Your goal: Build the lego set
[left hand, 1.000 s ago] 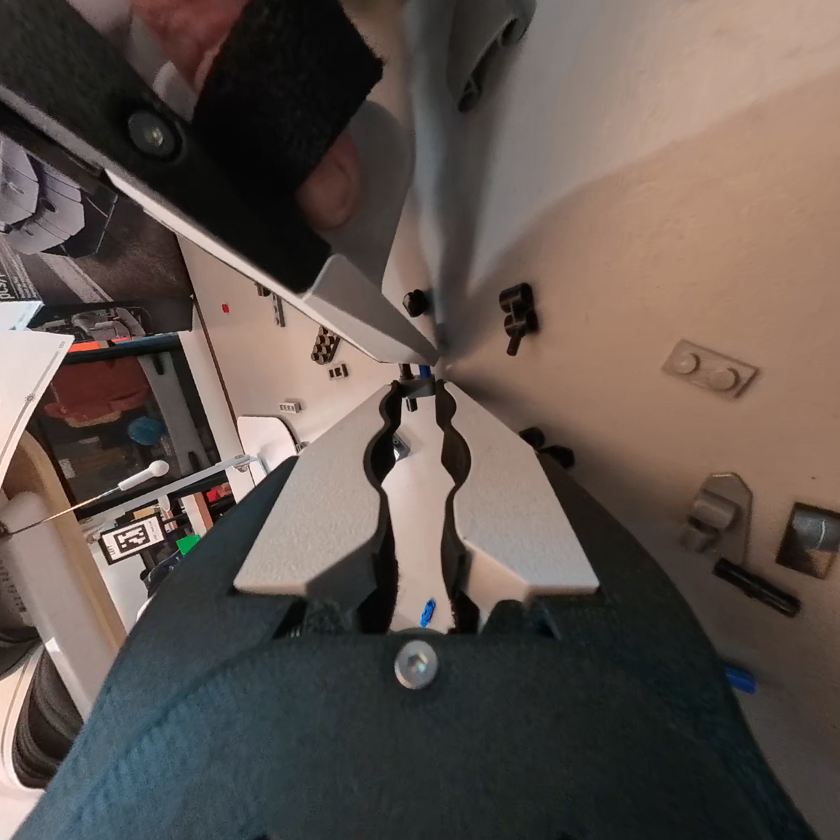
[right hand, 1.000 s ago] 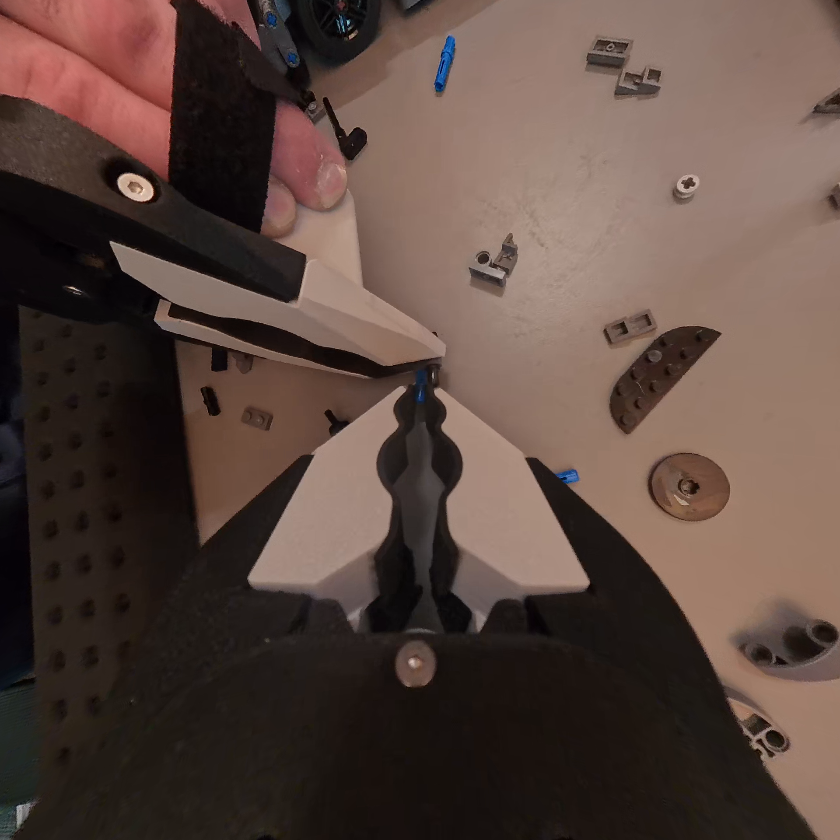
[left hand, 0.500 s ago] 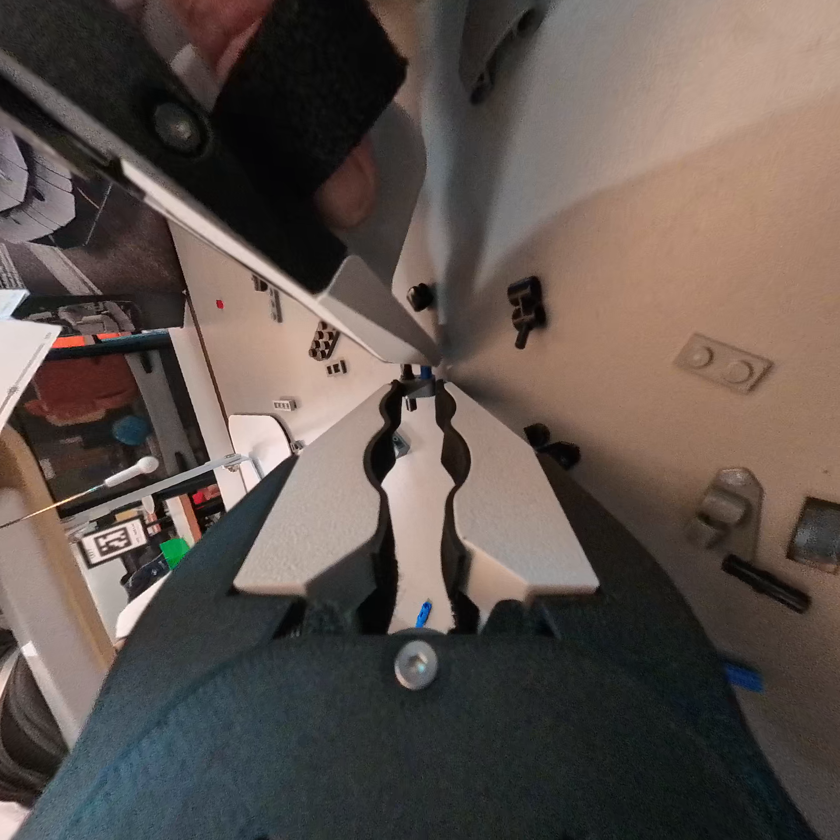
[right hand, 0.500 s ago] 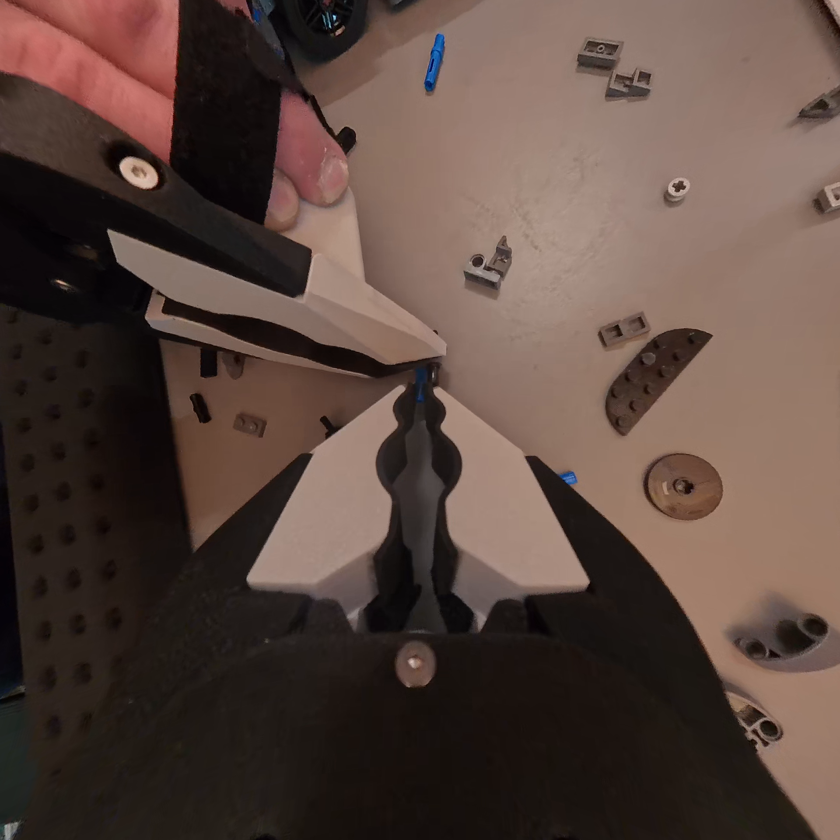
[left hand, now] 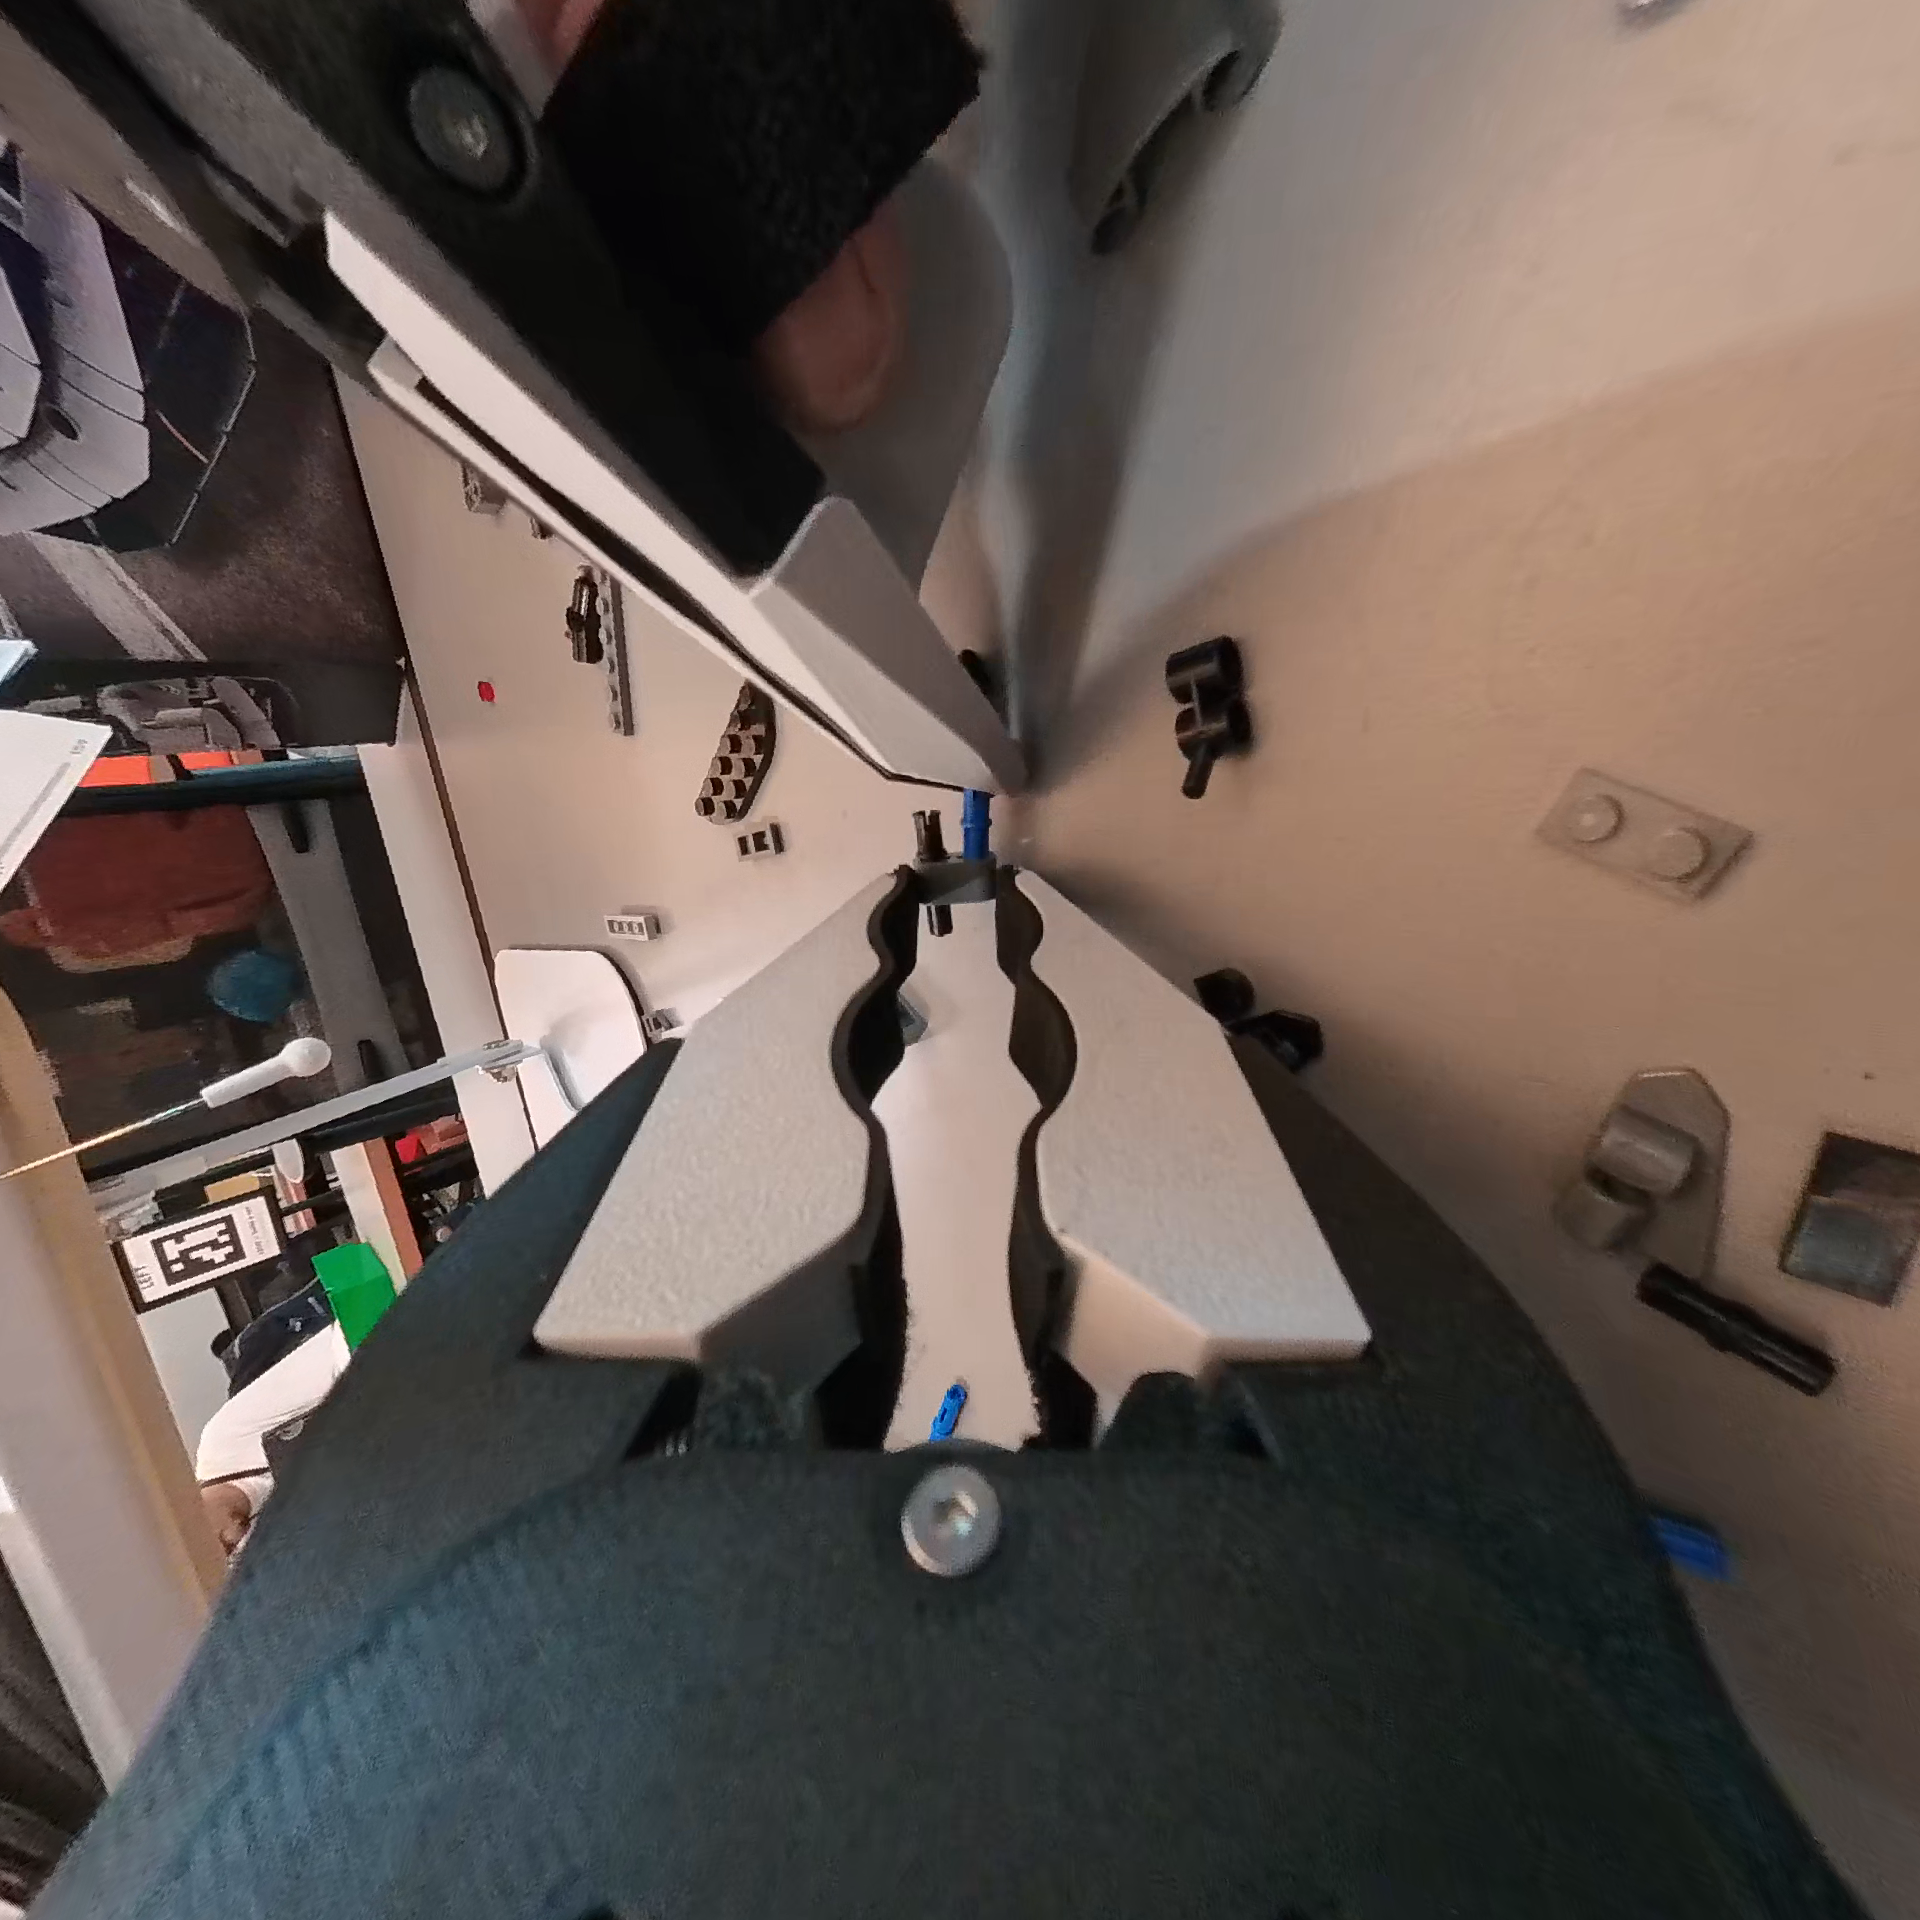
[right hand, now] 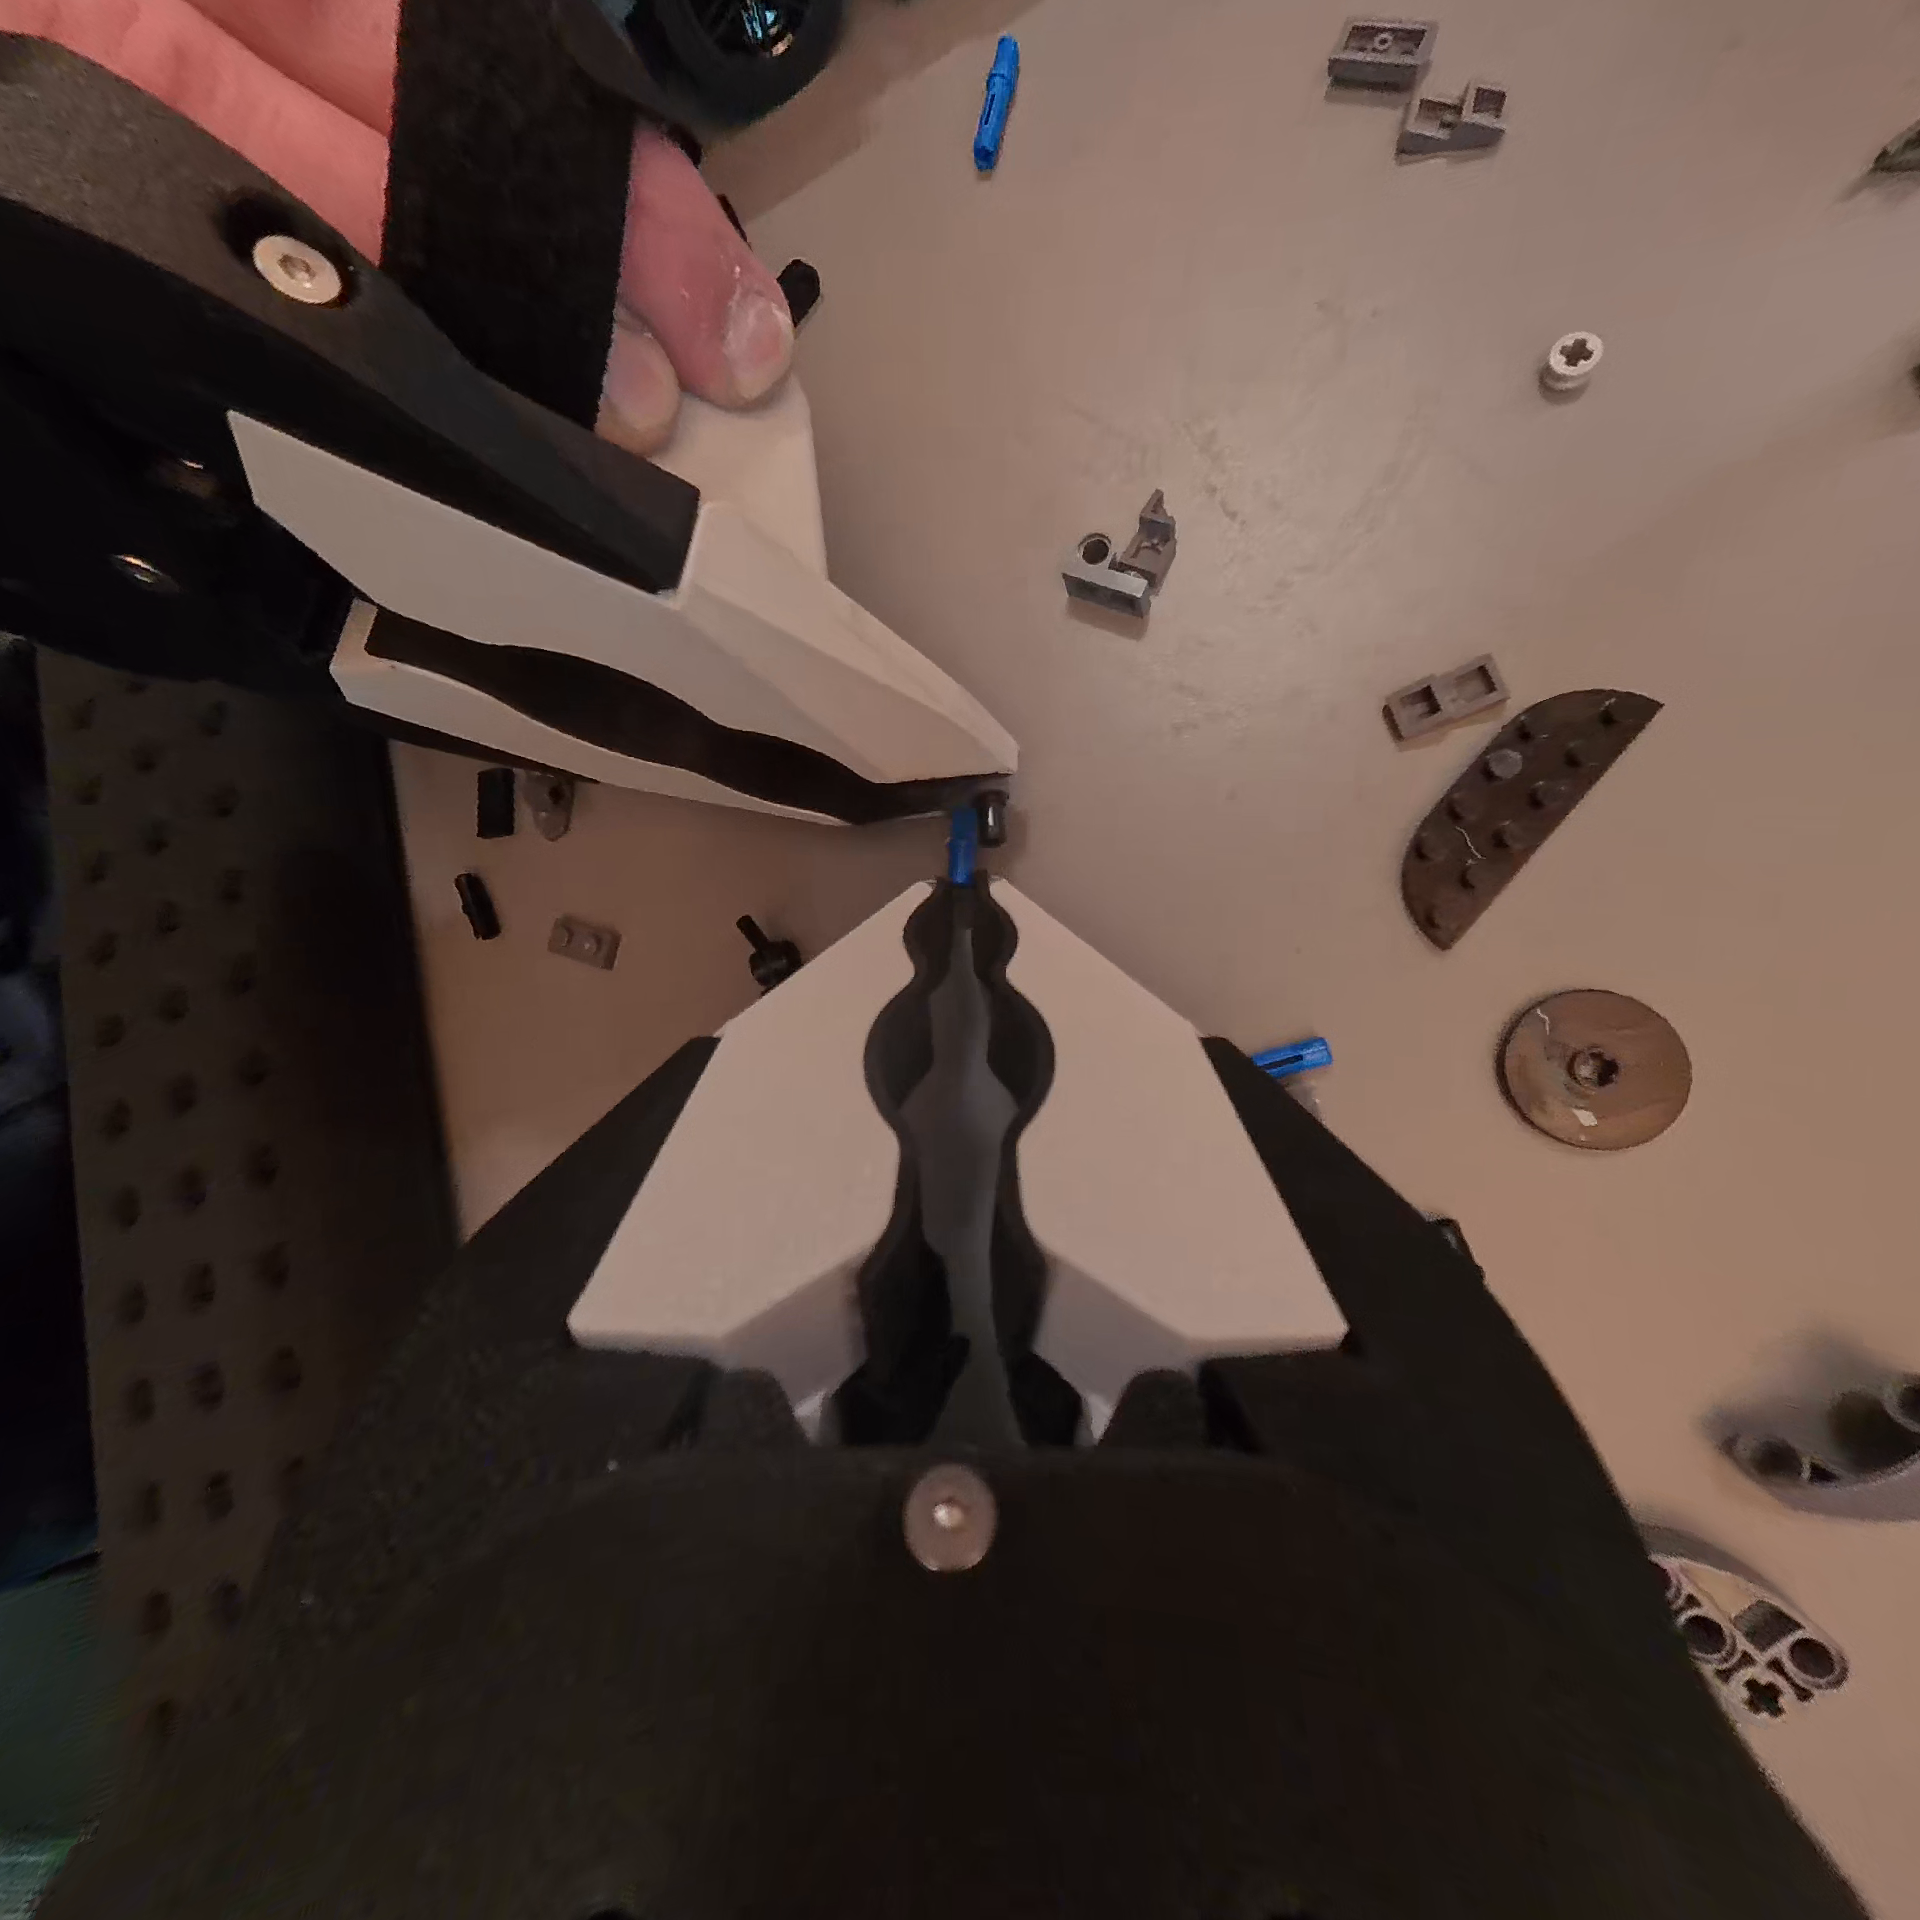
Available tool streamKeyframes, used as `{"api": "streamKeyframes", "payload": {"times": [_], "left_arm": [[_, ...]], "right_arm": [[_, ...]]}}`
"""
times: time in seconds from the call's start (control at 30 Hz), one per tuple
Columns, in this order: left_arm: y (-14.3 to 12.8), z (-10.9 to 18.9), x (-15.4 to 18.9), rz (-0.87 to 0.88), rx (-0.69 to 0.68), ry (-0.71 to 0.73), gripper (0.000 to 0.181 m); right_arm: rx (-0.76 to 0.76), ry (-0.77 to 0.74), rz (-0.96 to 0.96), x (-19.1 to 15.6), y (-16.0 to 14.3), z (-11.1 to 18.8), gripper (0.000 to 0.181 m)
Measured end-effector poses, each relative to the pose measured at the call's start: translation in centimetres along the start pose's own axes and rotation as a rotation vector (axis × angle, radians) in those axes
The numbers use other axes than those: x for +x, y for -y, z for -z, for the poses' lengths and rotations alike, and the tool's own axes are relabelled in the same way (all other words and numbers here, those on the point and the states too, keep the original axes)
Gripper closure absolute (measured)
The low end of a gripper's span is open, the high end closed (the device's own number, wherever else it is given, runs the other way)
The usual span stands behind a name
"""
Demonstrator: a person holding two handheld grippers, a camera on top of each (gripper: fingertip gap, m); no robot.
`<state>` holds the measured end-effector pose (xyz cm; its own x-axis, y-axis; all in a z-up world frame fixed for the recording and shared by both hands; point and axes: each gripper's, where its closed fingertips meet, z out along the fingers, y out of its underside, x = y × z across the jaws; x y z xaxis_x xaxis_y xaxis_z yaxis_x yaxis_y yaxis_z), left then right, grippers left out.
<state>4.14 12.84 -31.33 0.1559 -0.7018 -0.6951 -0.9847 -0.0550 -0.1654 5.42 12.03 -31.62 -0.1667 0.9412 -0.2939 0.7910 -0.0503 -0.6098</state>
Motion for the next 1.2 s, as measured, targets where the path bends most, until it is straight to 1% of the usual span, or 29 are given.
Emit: {"api": "streamKeyframes", "payload": {"times": [0.27, 0.37, 0.5, 0.73, 0.93, 1.07, 1.17, 1.2], "left_arm": [[0.0, -0.1, -0.1, -0.018, -0.001, 0.020, 0.169], [0.0, -0.1, -0.1, -0.009, 0.000, 0.018, 0.169], [0.0, -0.1, -0.1, 0.001, 0.005, 0.020, 0.169], [0.0, -0.1, -0.2, 0.006, 0.001, 0.027, 0.169], [0.0, -0.3, -0.3, 0.001, 0.002, 0.043, 0.170], [-0.1, -0.4, -0.5, 0.043, 0.021, 0.015, 0.169], [-0.1, -0.5, -0.6, 0.035, 0.037, 0.009, 0.168], [-0.1, -0.5, -0.6, 0.030, 0.037, 0.008, 0.168]], "right_arm": [[-0.002, -0.003, -0.005, 0.1, 0.2, 0.0, 0.181], [0.021, -0.003, -0.009, 0.2, 0.7, 0.3, 0.181], [-0.017, -0.024, 0.016, 0.2, 0.3, 0.0, 0.181], [-0.019, -0.019, 0.016, 0.0, 0.4, -0.4, 0.181], [-0.009, 0.018, 0.017, -0.6, 1.0, -0.6, 0.181], [-0.004, -0.007, 0.026, -0.3, 0.9, -0.3, 0.181], [-0.018, -0.007, 0.039, -0.1, 0.4, -0.2, 0.181], [-0.012, -0.013, 0.049, -0.2, 0.5, -0.2, 0.176]]}}
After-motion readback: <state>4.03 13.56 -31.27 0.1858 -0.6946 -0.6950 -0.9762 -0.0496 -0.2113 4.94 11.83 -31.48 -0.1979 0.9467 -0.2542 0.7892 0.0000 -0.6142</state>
